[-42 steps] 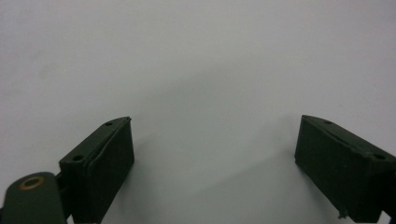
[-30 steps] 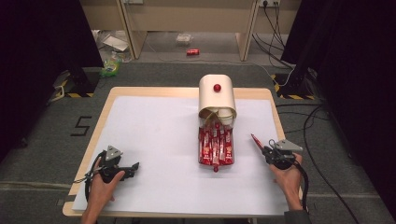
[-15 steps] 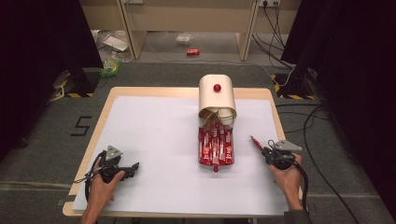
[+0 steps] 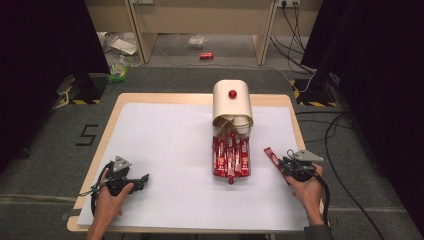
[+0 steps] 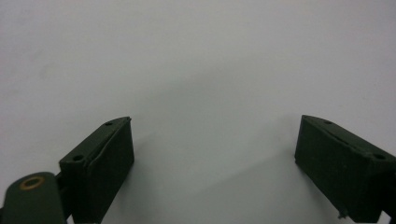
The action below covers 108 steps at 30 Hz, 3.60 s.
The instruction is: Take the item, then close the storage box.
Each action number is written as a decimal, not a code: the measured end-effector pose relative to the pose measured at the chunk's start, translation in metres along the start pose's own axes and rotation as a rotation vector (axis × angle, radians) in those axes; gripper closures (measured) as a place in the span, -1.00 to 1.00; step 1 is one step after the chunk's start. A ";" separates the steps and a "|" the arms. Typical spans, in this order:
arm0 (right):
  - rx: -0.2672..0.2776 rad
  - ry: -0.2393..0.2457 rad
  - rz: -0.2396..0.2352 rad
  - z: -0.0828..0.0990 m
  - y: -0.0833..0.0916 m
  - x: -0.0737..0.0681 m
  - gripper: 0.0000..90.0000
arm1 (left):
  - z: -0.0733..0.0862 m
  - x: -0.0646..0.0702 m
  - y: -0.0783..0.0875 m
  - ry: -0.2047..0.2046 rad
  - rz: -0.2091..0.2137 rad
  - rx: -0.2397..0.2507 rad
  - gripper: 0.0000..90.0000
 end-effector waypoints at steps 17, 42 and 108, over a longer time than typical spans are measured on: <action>0.035 0.003 -0.036 -0.009 0.002 -0.011 0.40 | 0.000 0.000 0.000 0.000 0.000 0.000 -0.75; 0.074 0.023 -0.087 -0.022 0.006 -0.029 0.06 | 0.000 0.000 0.000 0.000 0.000 0.000 -0.75; 0.108 0.106 -0.159 -0.015 0.024 -0.066 -0.02 | 0.000 0.000 0.000 0.003 0.002 -0.001 -0.76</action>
Point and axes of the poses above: each handheld gripper's, and its own axes: y roughly backward along the jaws, z roughly out of its underside, x roughly to its right, the point moved 7 cm from there along -y, roughly forward along the jaws, and after that the axes turned 5 degrees about z, right-handed, at the moved point
